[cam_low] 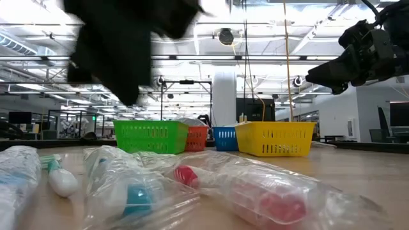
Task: Pick & Place Travel size toiletries
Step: Put the blue toothbrush into the green bin
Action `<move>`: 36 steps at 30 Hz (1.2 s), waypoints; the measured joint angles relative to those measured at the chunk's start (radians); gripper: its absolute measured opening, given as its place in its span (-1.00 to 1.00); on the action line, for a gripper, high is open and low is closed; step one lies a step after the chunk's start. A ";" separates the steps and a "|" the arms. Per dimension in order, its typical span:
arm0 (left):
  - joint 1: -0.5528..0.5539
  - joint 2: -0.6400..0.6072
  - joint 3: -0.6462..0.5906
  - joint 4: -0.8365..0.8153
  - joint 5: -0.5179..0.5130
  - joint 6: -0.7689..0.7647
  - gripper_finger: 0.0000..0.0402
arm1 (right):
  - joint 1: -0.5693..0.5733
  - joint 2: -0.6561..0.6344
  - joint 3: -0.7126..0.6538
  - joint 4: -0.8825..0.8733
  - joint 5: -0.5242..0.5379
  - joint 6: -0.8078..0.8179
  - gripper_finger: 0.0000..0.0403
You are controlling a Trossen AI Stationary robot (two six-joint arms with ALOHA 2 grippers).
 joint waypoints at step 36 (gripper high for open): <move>-0.089 0.027 0.000 -0.110 0.049 0.501 0.14 | 0.000 0.001 0.000 0.000 0.000 0.000 -0.36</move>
